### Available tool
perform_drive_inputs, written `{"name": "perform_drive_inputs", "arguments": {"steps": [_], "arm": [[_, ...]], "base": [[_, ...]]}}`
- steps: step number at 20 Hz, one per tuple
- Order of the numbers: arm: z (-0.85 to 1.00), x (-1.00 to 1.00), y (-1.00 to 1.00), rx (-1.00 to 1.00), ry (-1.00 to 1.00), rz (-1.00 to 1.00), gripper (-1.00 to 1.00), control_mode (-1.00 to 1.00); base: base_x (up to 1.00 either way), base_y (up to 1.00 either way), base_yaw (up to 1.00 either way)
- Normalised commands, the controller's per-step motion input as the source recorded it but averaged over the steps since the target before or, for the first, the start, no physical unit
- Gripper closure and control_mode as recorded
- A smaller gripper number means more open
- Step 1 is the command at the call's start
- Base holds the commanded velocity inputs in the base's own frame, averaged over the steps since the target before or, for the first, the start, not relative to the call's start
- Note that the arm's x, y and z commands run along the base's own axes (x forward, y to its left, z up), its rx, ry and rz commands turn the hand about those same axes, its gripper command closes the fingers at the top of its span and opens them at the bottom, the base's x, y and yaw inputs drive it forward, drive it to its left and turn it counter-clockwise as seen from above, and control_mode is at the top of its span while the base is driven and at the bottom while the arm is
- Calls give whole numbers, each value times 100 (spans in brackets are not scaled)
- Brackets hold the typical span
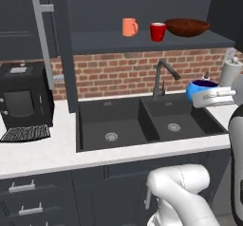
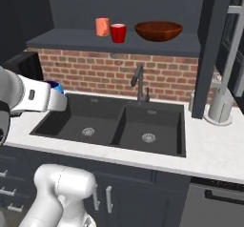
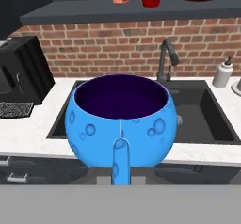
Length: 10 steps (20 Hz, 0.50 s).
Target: Gather all objects into one cabinet and sort the glasses and bowls to opposite sides.
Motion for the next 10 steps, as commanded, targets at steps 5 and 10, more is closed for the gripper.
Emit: {"name": "perform_drive_inputs", "arguments": {"steps": [5, 10], "arm": [[0, 0, 0, 0, 0, 0, 100, 100], [0, 0, 0, 0, 0, 0, 100, 100]], "base": [[49, 37, -6], [40, 34, -8]]}}
